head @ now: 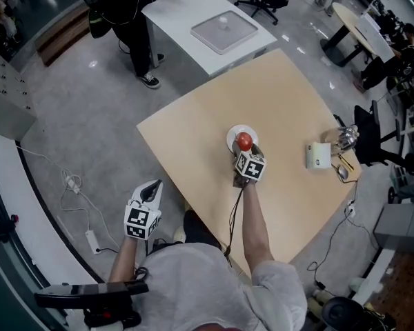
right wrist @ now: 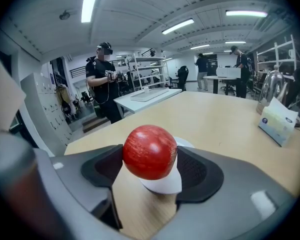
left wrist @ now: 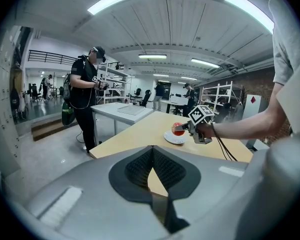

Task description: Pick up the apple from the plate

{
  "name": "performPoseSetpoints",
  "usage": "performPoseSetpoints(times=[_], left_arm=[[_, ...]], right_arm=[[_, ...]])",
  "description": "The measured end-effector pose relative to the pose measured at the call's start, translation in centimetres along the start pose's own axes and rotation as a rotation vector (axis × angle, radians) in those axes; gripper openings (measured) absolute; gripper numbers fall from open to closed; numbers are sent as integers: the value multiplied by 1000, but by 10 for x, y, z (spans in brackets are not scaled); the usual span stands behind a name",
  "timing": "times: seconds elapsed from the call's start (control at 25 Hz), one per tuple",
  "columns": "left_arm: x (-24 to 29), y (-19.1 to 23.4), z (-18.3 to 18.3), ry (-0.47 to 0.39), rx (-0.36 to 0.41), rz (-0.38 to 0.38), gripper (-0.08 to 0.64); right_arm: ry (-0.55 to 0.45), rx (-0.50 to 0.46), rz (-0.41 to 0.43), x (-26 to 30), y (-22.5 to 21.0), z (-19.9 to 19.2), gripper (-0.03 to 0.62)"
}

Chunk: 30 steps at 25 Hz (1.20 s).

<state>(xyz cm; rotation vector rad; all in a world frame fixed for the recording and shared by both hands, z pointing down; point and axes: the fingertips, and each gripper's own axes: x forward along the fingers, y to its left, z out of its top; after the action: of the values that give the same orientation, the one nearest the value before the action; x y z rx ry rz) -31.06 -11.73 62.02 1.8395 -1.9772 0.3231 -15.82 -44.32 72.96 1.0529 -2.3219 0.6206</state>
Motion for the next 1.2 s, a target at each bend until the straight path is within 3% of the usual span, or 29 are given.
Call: performPoseSetpoints(times=[1.2], left_arm=[[-1,-67,12,-57,105,-177,20]], right_arm=[[-161,118,-82,-138,-57,-46,342]])
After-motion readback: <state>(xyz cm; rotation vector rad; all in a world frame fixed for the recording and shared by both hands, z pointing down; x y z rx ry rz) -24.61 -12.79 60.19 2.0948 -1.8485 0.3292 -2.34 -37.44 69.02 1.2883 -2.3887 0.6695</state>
